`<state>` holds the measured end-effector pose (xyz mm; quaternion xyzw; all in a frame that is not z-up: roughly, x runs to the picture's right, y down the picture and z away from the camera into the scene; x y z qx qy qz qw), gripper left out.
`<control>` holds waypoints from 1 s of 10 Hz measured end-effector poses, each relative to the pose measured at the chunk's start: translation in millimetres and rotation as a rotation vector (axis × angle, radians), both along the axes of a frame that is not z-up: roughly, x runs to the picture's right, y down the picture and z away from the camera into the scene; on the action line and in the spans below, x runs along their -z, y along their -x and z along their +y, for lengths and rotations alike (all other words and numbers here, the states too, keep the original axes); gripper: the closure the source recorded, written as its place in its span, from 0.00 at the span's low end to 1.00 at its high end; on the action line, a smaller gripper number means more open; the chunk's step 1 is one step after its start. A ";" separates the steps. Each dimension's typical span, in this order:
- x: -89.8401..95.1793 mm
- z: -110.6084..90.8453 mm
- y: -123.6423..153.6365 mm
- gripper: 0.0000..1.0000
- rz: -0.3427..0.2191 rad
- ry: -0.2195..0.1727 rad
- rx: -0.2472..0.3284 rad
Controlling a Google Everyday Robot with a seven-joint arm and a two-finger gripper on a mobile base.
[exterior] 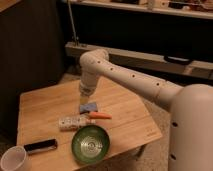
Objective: Place the white sponge in the ceramic cup
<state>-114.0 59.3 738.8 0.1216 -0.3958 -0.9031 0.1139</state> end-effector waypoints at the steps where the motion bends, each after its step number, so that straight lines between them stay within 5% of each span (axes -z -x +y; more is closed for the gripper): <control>1: 3.5 -9.6 -7.6 0.97 -0.005 -0.063 -0.021; 4: -13.9 -45.8 -34.9 0.97 -0.009 -0.298 -0.074; 5: -23.0 -54.0 -41.1 0.97 -0.009 -0.324 -0.079; 10: -24.1 -53.6 -37.4 1.00 -0.034 -0.319 -0.076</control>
